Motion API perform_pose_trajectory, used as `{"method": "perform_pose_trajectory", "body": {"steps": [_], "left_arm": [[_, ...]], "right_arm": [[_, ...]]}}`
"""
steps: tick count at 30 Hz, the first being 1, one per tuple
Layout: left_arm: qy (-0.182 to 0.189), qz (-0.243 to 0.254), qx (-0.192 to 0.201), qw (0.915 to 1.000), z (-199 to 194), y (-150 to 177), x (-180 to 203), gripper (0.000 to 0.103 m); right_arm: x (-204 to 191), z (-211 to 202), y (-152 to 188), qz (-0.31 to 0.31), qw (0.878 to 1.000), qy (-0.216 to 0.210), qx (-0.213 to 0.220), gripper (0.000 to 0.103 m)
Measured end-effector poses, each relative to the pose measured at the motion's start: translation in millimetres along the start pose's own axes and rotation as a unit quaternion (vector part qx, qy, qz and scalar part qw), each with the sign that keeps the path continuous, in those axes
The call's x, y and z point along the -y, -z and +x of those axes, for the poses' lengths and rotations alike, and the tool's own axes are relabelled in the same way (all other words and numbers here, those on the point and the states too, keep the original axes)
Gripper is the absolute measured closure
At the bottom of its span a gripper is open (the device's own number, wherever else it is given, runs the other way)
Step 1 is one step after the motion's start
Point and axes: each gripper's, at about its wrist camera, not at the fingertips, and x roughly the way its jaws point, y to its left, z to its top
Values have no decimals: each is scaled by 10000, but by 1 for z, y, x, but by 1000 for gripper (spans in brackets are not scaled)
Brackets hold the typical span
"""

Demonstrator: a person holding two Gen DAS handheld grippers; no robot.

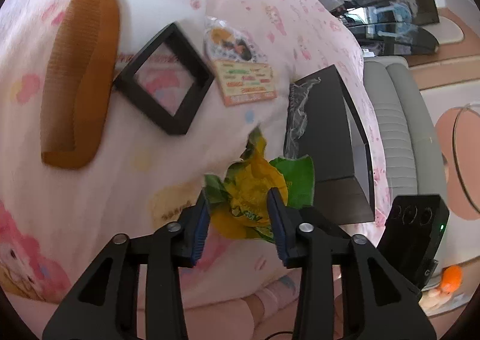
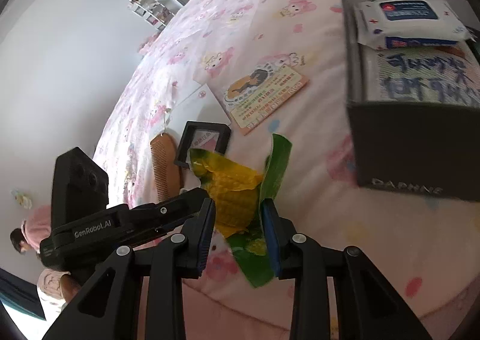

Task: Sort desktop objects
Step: 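Carry the snack bag with the left gripper over the black box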

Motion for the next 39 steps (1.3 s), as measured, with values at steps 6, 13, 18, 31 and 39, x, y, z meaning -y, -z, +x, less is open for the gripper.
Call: {"method": "perform_pose_trajectory", "body": {"steps": [6,13,18,31,39], "left_arm": [[-136,-259,254,9992,0,-8,-7,53],[-656,-171,-21,9977,20,-8,-10,54],[-724,117,-74,9973,21,-5,-3,60],[-149,809,520,9953,-37,20,68,64],[269,1430,515,9880,-18,3,159,64]], "right_arm": [[19,12,-3,173,9990,402,-18,74],[35,51,3,518,9961,195,-690,71],[27,45,4,291,9978,-123,-588,76],[9,-61,-4,-113,9989,-389,242,84],[37,-137,-39,2,9945,-240,1015,84]]}}
